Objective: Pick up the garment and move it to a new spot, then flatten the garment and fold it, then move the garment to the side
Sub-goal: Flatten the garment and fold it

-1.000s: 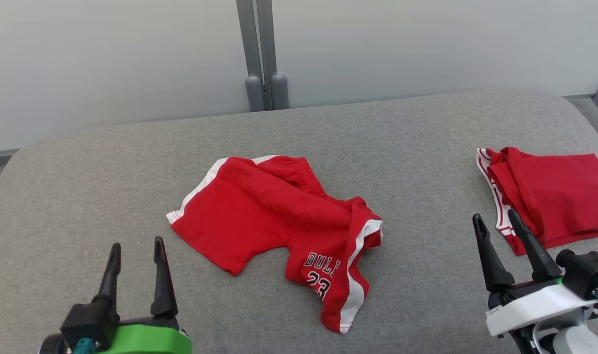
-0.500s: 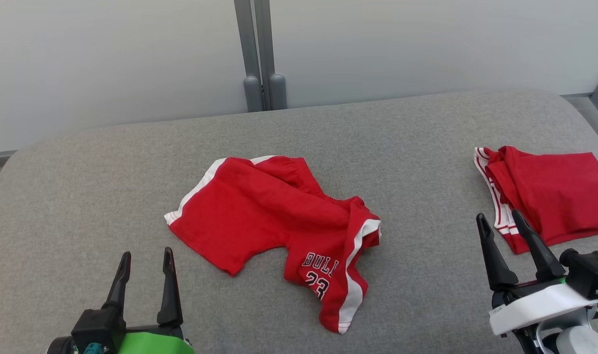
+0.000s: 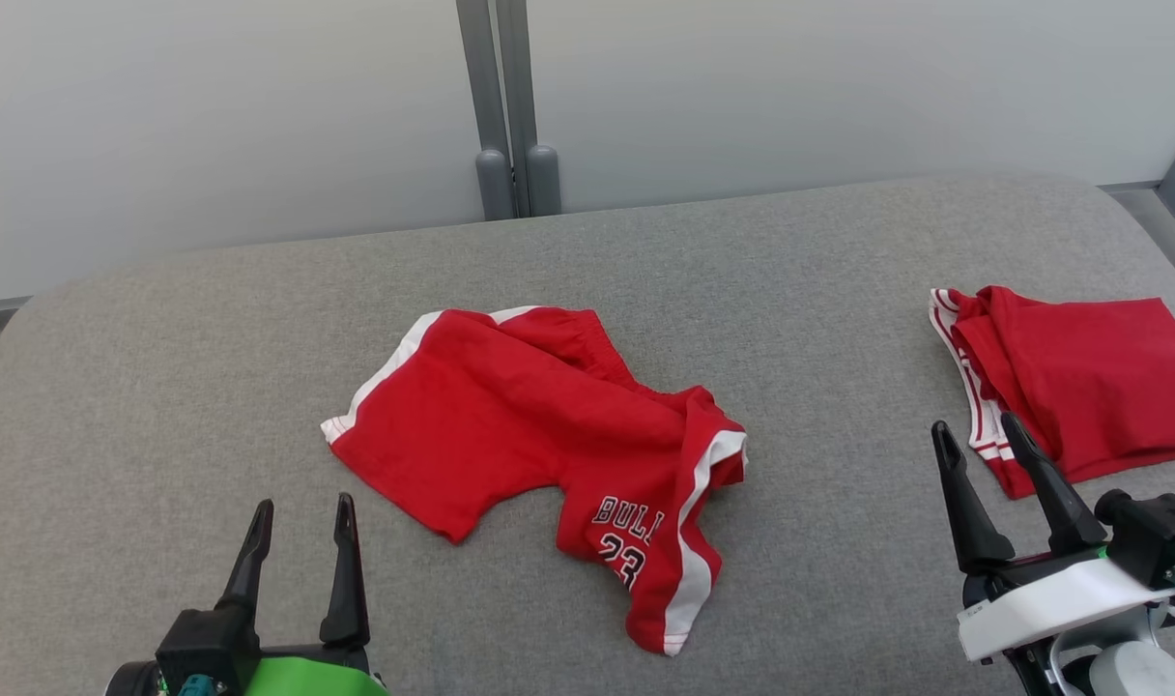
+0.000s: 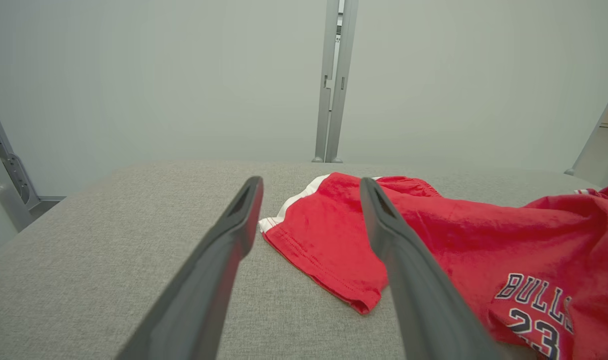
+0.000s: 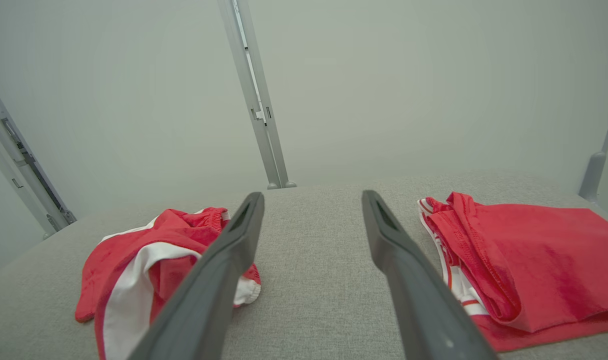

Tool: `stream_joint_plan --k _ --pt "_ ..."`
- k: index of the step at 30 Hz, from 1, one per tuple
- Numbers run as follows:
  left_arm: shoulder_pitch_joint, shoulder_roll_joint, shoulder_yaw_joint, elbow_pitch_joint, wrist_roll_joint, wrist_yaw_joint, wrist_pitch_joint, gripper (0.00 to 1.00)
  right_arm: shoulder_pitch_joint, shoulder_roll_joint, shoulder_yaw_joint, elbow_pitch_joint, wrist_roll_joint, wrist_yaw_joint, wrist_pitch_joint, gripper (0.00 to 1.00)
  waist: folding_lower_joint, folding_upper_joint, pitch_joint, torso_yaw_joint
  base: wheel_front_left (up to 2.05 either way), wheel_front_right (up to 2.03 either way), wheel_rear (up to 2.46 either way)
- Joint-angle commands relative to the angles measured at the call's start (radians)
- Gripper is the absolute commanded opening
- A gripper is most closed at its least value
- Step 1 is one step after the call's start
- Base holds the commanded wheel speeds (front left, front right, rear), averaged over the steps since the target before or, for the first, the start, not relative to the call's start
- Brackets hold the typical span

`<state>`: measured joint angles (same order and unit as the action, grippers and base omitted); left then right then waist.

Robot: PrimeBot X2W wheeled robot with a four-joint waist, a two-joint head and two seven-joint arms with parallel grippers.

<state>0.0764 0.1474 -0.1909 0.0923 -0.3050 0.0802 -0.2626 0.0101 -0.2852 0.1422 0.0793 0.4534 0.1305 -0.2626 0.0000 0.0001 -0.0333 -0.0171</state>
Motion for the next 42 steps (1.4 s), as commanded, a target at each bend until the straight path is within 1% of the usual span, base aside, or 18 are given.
stream_joint_plan --k 1,7,17,22,25,29,33,36,42 --pt "0.013 -0.001 0.004 0.006 0.008 -0.008 -0.002 1.00 -0.008 -0.002 0.002 0.003 -0.003 0.001 -0.002 1.00 0.0000 -0.0001 0.000 0.001 0.00 0.00 0.00" --pt "0.002 -0.010 0.000 0.028 0.014 -0.026 -0.002 1.00 -0.008 -0.005 0.005 0.005 -0.002 0.001 -0.002 1.00 0.0000 -0.0001 0.002 0.005 0.00 0.00 0.00" --pt "-0.009 -0.017 0.007 0.042 0.021 -0.037 -0.003 1.00 -0.008 -0.010 0.005 0.012 0.004 0.001 -0.002 1.00 0.0000 -0.0001 0.004 0.008 0.00 0.00 0.00" --pt "-0.019 -0.024 -0.001 0.048 0.021 -0.046 -0.003 1.00 -0.014 -0.015 -0.001 0.024 0.006 0.001 -0.002 1.00 0.0000 -0.0001 0.011 0.026 0.00 0.00 0.00" --pt "-0.028 -0.028 -0.007 0.052 0.019 -0.053 -0.003 1.00 -0.032 -0.020 0.008 0.059 0.015 0.001 0.007 1.00 0.0000 -0.0001 0.018 0.041 0.00 0.00 0.00" --pt "-0.039 -0.032 -0.016 0.059 0.022 -0.062 -0.003 1.00 -0.083 -0.030 0.050 0.155 0.049 0.000 0.102 1.00 0.0000 -0.0001 0.028 0.080 0.00 0.00 0.00" --pt "-0.057 -0.036 -0.024 0.066 0.027 -0.066 -0.003 1.00 -0.165 -0.050 0.098 0.249 0.089 0.001 0.207 1.00 0.0000 -0.0001 0.053 0.136 0.00 0.00 0.00" --pt "-0.069 -0.038 -0.026 0.068 0.031 -0.067 -0.002 1.00 -0.230 -0.067 0.143 0.311 0.139 0.001 0.298 1.00 0.0000 -0.0001 0.076 0.179 0.00 0.00 0.00" --pt "-0.101 -0.045 -0.032 0.069 0.037 -0.069 -0.002 1.00 -0.339 -0.088 0.208 0.430 0.225 0.001 0.433 1.00 0.0000 -0.0001 0.119 0.261 0.00 0.00 0.00"
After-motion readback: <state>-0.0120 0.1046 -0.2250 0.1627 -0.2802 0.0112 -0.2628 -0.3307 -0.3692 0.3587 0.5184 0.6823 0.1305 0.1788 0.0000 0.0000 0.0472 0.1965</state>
